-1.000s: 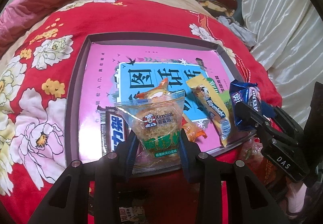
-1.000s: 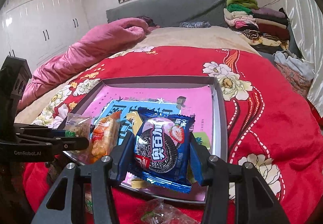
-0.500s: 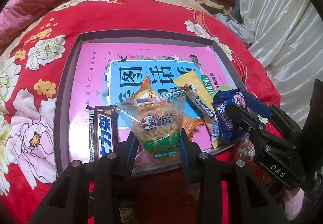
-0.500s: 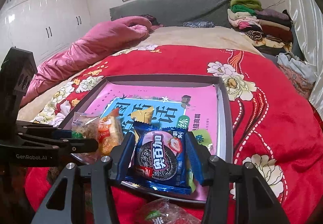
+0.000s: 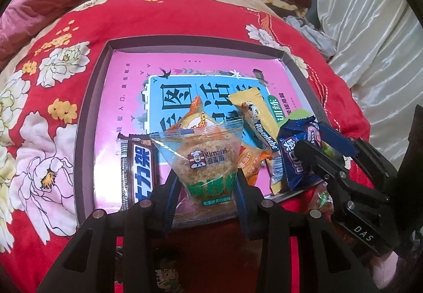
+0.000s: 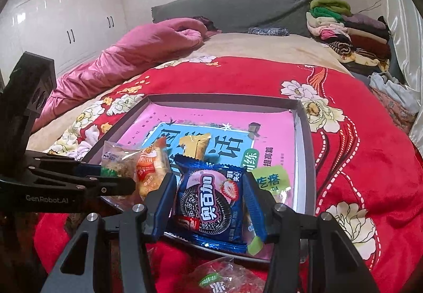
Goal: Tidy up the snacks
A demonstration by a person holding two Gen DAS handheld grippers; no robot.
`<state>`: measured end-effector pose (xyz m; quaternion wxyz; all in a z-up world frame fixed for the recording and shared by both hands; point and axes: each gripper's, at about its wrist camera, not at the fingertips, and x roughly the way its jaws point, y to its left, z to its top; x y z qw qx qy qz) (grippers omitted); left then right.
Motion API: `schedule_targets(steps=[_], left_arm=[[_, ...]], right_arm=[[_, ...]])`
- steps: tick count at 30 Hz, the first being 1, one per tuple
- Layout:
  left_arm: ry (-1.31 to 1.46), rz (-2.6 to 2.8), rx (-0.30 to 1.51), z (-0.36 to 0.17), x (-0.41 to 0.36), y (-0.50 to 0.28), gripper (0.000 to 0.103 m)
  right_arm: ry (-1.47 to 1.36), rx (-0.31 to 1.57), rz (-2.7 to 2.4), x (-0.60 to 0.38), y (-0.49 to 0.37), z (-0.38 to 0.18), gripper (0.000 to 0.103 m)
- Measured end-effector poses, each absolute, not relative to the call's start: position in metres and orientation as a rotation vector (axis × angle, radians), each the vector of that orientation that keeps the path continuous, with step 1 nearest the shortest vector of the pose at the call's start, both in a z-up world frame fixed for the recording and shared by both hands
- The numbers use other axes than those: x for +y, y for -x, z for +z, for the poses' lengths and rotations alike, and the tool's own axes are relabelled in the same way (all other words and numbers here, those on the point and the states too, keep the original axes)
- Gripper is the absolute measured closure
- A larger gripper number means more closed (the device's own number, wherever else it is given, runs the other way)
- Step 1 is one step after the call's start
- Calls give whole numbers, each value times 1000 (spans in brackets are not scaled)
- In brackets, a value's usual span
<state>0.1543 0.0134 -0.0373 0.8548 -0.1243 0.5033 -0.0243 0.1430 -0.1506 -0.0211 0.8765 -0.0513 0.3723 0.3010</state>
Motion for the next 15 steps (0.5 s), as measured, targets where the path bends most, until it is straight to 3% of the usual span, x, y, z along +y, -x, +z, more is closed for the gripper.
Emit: schedule_targets(steps=[15], left_arm=[[260,-42,1051,-32,17,-150,56]], right_arm=[[99,768,673,-145,-138,-18,51]])
